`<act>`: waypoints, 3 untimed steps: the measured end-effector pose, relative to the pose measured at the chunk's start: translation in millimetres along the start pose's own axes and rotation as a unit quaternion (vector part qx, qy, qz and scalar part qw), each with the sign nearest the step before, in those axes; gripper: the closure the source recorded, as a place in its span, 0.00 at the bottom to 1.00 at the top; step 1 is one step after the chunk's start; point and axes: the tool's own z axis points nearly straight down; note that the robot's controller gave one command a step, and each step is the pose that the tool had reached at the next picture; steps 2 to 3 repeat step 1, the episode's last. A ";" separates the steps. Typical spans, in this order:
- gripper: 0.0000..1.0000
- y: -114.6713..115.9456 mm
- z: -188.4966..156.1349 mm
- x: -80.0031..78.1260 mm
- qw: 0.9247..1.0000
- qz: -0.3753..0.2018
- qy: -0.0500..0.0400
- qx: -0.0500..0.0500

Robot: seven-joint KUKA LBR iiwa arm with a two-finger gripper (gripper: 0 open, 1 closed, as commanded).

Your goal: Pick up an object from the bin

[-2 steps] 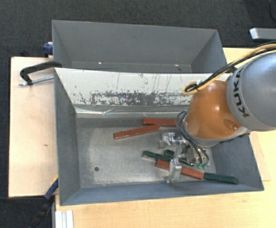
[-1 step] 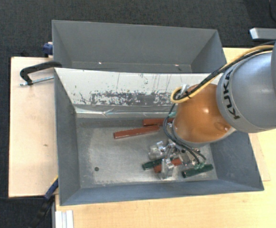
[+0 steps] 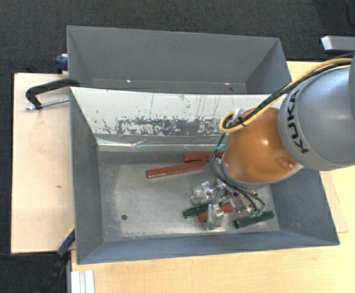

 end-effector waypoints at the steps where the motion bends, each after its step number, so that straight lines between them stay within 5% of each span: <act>1: 1.00 15.3 -155.9 -42.9 1.000 -0.017 -0.003 0.001; 3: 1.00 15.3 -155.9 -42.9 1.000 -0.017 -0.003 0.001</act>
Offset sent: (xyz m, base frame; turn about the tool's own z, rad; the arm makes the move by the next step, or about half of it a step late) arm 0.0000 0.0000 0.0000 0.0000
